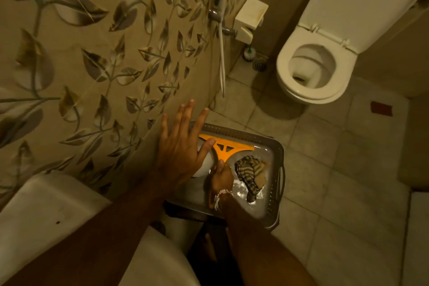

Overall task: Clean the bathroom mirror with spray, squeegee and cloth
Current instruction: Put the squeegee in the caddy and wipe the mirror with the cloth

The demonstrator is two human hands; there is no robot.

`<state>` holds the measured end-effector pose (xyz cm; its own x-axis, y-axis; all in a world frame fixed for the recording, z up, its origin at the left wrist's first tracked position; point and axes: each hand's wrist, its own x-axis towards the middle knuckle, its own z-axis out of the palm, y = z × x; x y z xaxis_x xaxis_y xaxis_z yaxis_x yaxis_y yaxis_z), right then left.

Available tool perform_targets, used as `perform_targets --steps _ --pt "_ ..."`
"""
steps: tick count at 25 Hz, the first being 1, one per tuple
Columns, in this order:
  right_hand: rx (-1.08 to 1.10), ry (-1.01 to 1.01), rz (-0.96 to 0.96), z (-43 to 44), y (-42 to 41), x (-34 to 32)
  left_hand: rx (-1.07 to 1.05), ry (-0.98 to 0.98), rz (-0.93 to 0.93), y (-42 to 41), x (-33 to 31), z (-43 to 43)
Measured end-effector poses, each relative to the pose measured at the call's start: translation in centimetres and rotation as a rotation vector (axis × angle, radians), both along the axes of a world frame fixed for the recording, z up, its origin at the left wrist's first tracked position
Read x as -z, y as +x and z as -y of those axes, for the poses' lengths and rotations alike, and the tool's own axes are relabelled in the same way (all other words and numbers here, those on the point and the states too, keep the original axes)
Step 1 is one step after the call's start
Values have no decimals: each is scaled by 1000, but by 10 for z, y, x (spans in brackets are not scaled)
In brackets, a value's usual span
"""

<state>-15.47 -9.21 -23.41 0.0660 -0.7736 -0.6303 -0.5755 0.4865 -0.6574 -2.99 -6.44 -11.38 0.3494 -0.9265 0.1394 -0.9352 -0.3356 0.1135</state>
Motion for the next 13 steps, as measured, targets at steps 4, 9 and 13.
perform_targets --steps 4,9,13 --pt "-227 -17 -167 7 -10 -3 14 -15 -4 -2 -1 -1" --pt "-599 -457 -476 24 -41 -26 -14 -13 -23 -1 -10 -6" --pt "-760 -538 -710 40 -72 -22 -12 -1 -34 -9 -8 -7"
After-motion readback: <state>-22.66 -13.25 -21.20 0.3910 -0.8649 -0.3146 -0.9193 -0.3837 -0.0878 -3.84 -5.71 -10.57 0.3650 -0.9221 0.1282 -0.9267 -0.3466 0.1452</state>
